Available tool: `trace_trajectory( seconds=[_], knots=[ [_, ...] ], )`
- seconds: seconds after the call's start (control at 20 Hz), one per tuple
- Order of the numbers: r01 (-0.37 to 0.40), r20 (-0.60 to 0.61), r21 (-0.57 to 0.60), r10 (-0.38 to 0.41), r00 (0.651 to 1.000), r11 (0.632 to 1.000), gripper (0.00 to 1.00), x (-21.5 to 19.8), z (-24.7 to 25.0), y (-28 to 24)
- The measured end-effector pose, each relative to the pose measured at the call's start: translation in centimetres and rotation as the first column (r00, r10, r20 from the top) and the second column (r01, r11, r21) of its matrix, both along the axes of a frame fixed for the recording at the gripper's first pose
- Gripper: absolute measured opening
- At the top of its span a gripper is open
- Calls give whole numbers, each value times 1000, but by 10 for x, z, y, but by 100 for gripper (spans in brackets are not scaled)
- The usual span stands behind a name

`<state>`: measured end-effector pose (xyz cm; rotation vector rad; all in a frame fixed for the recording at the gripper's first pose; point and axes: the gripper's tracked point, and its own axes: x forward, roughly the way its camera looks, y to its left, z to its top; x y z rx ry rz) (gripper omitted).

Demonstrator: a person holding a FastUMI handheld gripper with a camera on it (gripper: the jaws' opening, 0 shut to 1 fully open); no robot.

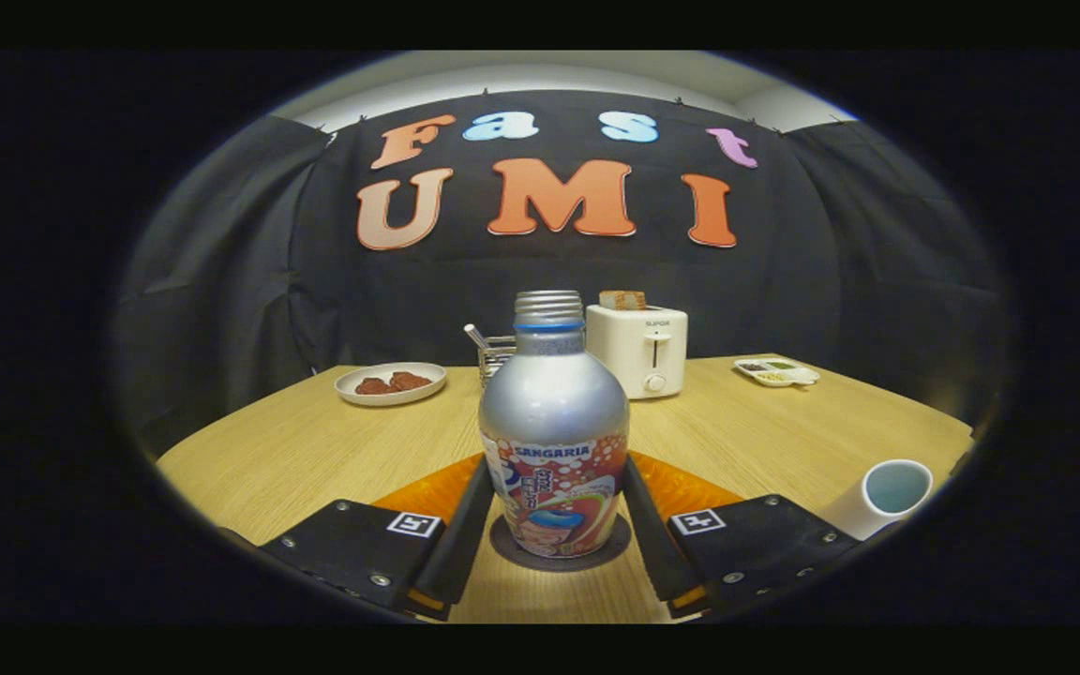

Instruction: Take the bottle from table, then pour the juice into the cup, finally place the bottle on the coaster

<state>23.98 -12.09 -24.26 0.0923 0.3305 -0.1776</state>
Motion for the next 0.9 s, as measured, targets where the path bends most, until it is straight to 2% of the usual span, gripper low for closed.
trace_trajectory(
  seconds=[0.15, 0.3, 0.45, 0.6, 0.9],
  knots=[
    [38, 1, 10, -38, 999, 999, 75, -4, 0, -7],
    [55, 29, 52, -57, 998, 997, 80, -10, 8, -7],
    [56, 64, 54, -60, 996, 997, 91, -17, 23, -6],
    [65, 106, 50, -70, 992, 997, 97, -33, 42, -6],
    [52, 190, -14, -49, 981, 999, 97, -68, 103, 3]
  ],
)
